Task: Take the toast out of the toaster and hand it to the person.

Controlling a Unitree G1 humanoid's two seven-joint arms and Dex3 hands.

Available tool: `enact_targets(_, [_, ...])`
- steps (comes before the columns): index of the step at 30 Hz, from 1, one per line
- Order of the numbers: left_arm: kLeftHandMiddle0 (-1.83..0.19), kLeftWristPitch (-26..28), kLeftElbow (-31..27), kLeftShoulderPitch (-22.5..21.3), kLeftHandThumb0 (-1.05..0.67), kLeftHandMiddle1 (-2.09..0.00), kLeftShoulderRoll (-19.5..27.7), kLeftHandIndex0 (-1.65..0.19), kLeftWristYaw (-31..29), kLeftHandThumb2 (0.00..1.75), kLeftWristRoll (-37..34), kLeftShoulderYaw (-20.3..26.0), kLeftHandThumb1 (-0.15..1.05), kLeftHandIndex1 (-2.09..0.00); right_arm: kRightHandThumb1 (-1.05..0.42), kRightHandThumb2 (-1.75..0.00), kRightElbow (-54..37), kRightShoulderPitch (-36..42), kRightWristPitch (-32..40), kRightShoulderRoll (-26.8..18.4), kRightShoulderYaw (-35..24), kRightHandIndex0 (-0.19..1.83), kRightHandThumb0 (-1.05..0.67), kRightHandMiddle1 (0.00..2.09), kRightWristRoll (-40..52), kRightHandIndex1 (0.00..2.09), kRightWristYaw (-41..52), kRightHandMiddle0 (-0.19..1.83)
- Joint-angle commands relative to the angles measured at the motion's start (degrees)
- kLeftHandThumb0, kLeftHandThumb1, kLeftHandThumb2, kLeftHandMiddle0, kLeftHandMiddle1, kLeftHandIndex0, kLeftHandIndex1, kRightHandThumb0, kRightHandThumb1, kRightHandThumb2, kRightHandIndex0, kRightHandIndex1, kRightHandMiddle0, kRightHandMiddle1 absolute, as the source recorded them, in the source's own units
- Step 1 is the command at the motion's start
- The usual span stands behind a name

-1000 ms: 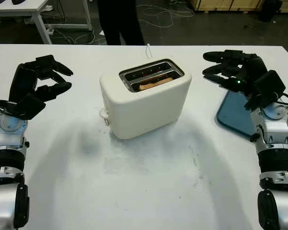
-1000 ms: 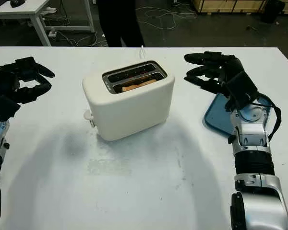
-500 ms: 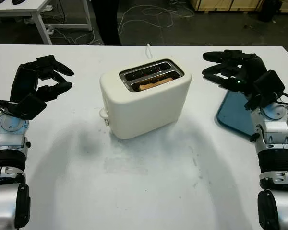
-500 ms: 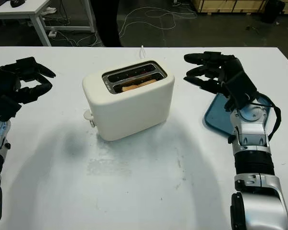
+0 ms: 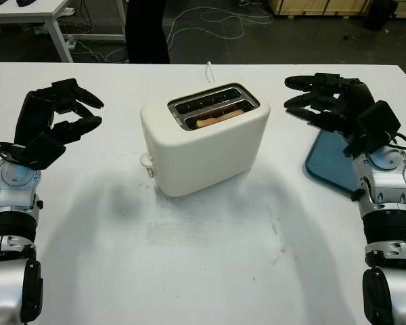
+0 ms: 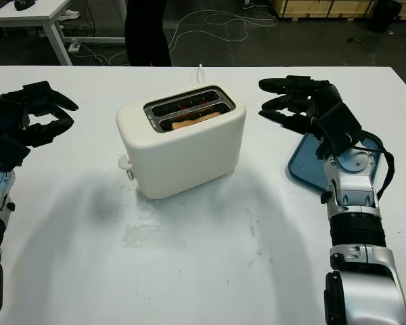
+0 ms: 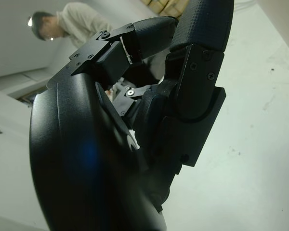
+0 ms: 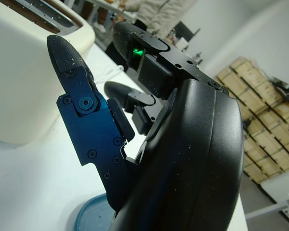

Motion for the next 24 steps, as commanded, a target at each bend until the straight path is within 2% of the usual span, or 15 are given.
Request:
enact_targets(1, [-0.83,-1.02,0.22,-0.56,-1.05,-1.19,-0.14,-0.76,0.47,0.24,0.12,-0.10,0.92,-1.04,-0.66,0.00,0.25,-0.99,-1.15,0.05,-0.41,0.71,-0.63,0.04,0.44,0.85,-0.16,1.03])
enact_targets(24, [-0.82,-1.44,0.79,-0.74,-1.05,-1.20,-0.18,-0.77,0.10,0.24,-0.08,-0.12,0.92,-1.05,-0.65,0.00,3.27,-1.71,-4.17,0.49,-0.91,0.73,-0.65,0.05,0.88,0.83,0.85,1.04])
